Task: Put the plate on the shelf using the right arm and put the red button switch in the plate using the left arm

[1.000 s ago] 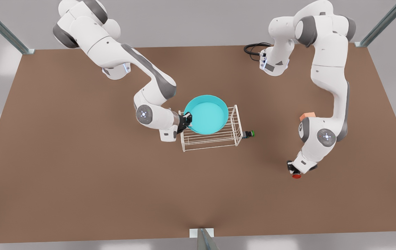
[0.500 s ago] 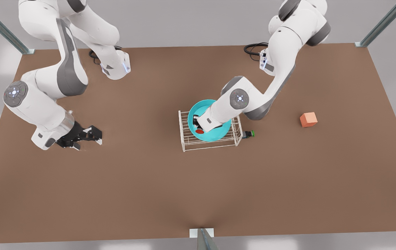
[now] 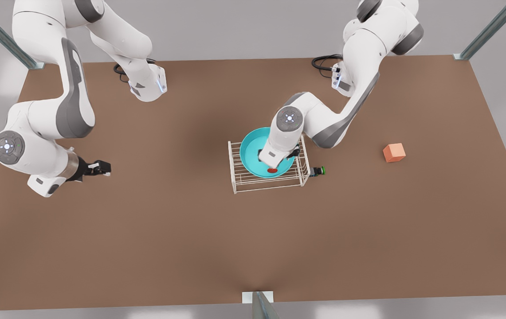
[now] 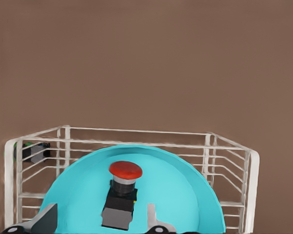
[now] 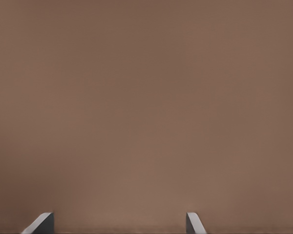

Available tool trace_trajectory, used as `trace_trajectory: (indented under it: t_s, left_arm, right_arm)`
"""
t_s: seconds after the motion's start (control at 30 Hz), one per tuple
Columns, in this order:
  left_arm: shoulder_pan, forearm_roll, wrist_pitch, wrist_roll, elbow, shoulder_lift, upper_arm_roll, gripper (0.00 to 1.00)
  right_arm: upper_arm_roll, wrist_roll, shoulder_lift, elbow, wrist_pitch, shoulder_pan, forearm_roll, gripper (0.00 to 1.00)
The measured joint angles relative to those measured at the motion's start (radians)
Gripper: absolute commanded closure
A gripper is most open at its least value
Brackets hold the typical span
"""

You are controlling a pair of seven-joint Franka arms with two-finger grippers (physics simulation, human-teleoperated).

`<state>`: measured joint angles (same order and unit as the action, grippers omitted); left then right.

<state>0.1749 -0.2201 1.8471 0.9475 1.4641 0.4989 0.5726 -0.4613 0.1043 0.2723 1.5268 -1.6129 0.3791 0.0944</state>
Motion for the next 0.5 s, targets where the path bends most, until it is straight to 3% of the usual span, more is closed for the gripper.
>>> trace_trajectory:
  t_s: [0.1,0.13,0.2,0.27,0.5]
  left_arm:
    - [-0.197,-0.003,-0.144,-0.063,-0.108,-0.013,0.006,0.00]
    - [-0.229,0.002,-0.178,-0.095,-0.126,-0.037,-0.035,0.00]
    - [-0.187,0.141,-0.217,-0.190,-0.122,-0.112,-0.368,0.00]
    - [-0.173,0.244,-0.195,-0.288,0.046,-0.261,-0.503,0.00]
    - [-0.133,0.311,-0.148,-0.545,0.090,-0.308,-0.537,0.00]
  right_arm:
    - [0.000,0.009,0.001,0.000,0.008,0.001,0.001,0.00]
    - [0.000,0.012,0.001,0.000,0.010,0.002,0.001,0.00]
    - [0.000,0.017,0.003,0.000,0.012,0.002,0.001,0.00]
    - [0.000,0.022,0.011,-0.001,0.015,0.006,0.001,0.00]
    - [0.001,0.034,0.032,-0.001,0.018,0.015,0.000,0.00]
